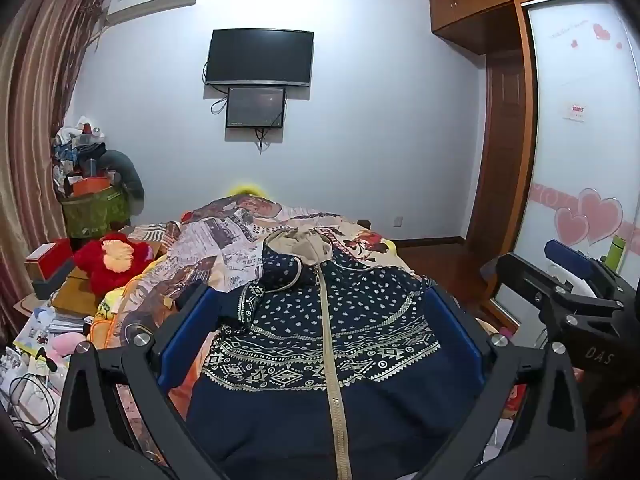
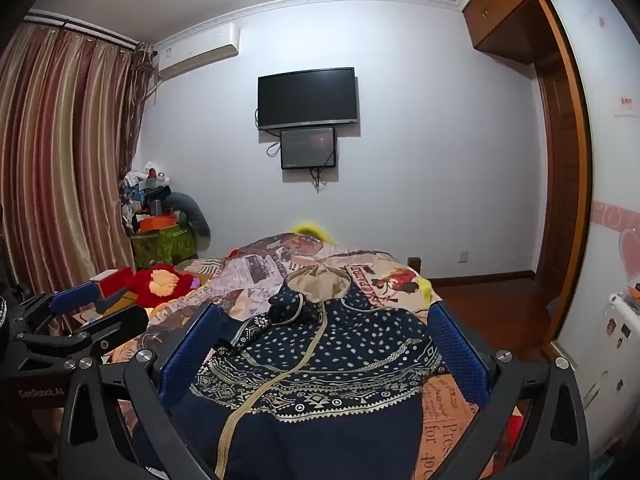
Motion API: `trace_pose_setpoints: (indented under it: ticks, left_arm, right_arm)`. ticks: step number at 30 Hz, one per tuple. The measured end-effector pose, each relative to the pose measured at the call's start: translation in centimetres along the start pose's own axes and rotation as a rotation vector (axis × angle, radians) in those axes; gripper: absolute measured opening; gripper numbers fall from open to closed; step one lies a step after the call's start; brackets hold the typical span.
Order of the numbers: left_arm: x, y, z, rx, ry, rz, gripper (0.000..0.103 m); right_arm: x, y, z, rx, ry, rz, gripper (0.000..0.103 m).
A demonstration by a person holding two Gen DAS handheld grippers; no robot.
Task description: Fold large clothes
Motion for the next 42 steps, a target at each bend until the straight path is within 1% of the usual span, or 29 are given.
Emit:
trace_pose_setpoints:
  ticks: [4,7,10,42]
  left_arm:
    - [0.1,0.8,-0.6,0.002,0.016,0.025,0.103]
    - [-0.3,1.2,-0.4,0.004,0.000,0.014,0.103]
    - [-0.4,1.2,-0.8,0.015,0.004,0.006,0.103]
    - [-0.2,1.1,-1.0,0.015,0.006,0.014,0.103]
  right_arm:
    - [0.0,0.1,-0.1,0.000,0.008,0.005,0.103]
    - [-0.1,0.1,-0.3,0.000,0.010,0.005,0.103]
    - [-0.1,0.2,-0.3,0.000,0.011,0.006,0.103]
    - [-0.1,0.3,-0.5,0.002,0.010,0.006,0.103]
Point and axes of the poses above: each gripper's, at about its wrist camera, not at the fingertips, and z roughly against the way its jaws point, y to its left, x to its top, the point moved 4 cm from there along -z, roughly the way its jaws point, and after that the axes turned 8 degrees about z, right-handed, at the moved point
